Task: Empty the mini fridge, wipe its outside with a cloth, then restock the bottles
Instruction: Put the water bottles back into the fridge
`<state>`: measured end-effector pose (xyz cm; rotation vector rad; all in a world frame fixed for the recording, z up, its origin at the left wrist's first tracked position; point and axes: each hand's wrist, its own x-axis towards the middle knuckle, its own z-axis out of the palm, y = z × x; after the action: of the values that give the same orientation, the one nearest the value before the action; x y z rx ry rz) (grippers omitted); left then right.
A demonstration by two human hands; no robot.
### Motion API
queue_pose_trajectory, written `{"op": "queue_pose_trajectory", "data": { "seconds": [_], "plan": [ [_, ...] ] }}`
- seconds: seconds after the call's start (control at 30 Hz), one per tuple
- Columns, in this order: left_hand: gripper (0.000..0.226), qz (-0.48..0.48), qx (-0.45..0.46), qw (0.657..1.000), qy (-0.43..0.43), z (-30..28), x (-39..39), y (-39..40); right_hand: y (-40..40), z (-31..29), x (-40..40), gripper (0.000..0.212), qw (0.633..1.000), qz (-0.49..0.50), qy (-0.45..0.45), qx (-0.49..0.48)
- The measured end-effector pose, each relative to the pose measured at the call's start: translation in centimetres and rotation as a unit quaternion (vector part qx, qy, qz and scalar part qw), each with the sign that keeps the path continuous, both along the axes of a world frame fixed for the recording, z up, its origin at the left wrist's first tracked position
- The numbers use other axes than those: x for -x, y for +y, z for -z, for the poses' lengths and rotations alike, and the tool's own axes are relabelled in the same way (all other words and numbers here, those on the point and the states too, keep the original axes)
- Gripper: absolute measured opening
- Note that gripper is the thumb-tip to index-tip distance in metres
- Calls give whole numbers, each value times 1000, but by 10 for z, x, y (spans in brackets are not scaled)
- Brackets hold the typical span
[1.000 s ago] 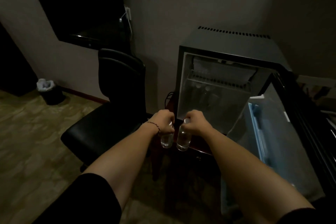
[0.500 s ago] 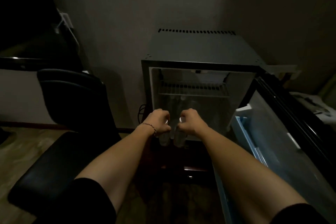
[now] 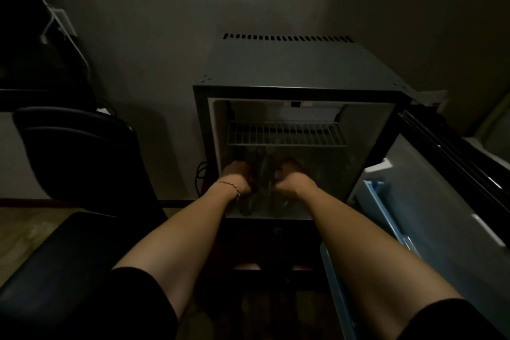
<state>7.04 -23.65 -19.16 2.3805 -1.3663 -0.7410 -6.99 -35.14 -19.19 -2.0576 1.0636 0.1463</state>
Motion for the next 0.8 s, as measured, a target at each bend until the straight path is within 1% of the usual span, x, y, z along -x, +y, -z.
{"op": "queue_pose_trajectory", "data": {
  "seconds": [0.1,0.2,0.27,0.33,0.4,0.5,0.6,0.7,0.8],
  "plan": [
    [28,-13,4,1000,-1,7,-5,-4,-2,16,-9,28,999,-9,-24,35],
    [33,-6,23,999,-24,17,-5,-10,-2,29,-19,37,996,-13,-44,78],
    [38,2,34,998,-49,23,-6,-16,-3,37,-25,45,994,-6,-60,87],
    [42,11,58,997,-58,25,-7,-23,-4,44,-30,45,991,1,-88,101],
    [40,11,74,995,-63,28,-10,-31,-8,48,-34,46,986,3,-111,122],
    [33,-5,74,994,-81,36,-12,-42,-13,49,-39,39,980,-20,-125,150],
    [28,-11,106,992,-70,40,-12,-48,-20,50,-42,35,972,-23,-123,200],
    [34,-7,121,990,-70,43,-12,-52,-22,54,-42,31,970,-13,-120,210],
    [39,-6,113,990,-81,45,-12,-53,-25,55,-42,29,973,0,-123,197]
  ]
}}
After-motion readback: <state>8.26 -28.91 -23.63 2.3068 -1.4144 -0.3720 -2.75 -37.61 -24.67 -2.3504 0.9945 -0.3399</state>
